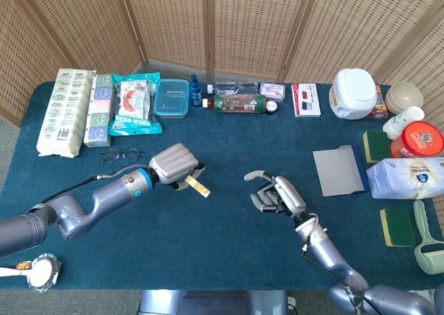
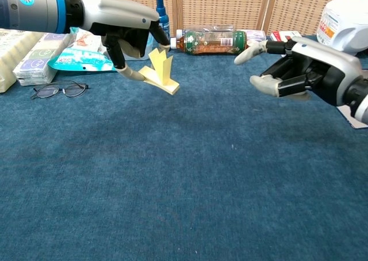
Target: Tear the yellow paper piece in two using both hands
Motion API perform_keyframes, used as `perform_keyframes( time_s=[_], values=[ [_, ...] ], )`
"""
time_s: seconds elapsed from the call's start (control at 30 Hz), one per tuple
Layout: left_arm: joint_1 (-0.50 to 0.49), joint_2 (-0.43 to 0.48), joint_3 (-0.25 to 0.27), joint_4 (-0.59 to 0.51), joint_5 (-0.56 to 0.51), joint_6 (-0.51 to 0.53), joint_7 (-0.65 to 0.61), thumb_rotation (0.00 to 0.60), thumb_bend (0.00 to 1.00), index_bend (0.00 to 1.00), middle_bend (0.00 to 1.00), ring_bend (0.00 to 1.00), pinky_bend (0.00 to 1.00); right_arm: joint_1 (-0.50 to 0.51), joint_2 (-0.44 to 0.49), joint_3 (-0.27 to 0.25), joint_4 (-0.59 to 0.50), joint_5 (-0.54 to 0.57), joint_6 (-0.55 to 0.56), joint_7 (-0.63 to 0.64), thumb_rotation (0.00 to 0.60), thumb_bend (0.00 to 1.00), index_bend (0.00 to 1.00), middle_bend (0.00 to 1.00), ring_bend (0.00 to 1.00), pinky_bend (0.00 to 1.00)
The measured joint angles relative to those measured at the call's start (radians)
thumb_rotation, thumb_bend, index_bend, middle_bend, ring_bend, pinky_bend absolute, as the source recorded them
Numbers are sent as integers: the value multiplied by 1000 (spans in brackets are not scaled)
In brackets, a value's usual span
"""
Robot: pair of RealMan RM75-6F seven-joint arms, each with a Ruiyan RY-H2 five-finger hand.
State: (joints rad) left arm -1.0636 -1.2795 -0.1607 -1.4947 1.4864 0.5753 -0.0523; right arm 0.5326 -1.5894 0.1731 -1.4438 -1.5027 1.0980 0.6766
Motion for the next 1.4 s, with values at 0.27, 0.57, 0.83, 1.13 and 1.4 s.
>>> perform_keyframes(
  time_s=[0.27,0.57,0.83,1.13,1.4],
  values=[
    [-17,-18,6,-3,-25,-9,18,600,346,679,1000,1000,1000,13,-35,-4,13,7,1,9,600,461,380,973,1000,1000],
    [-27,-34,19,0,-45,-12,34,600,345,679,1000,1000,1000,37,-58,-3,2,6,-6,-2,600,458,334,970,1000,1000],
    [-36,-44,30,3,-51,-9,32,600,346,679,1000,1000,1000,72,-73,2,-28,19,-42,-40,600,457,314,967,1000,1000],
    [-44,-51,38,10,-50,-3,27,600,345,679,1000,1000,1000,88,-81,5,-45,39,-55,-72,600,456,310,965,1000,1000],
    [-51,-68,45,19,-51,-1,18,600,345,679,1000,1000,1000,104,-89,8,-56,52,-69,-101,600,457,308,965,1000,1000]
  ],
)
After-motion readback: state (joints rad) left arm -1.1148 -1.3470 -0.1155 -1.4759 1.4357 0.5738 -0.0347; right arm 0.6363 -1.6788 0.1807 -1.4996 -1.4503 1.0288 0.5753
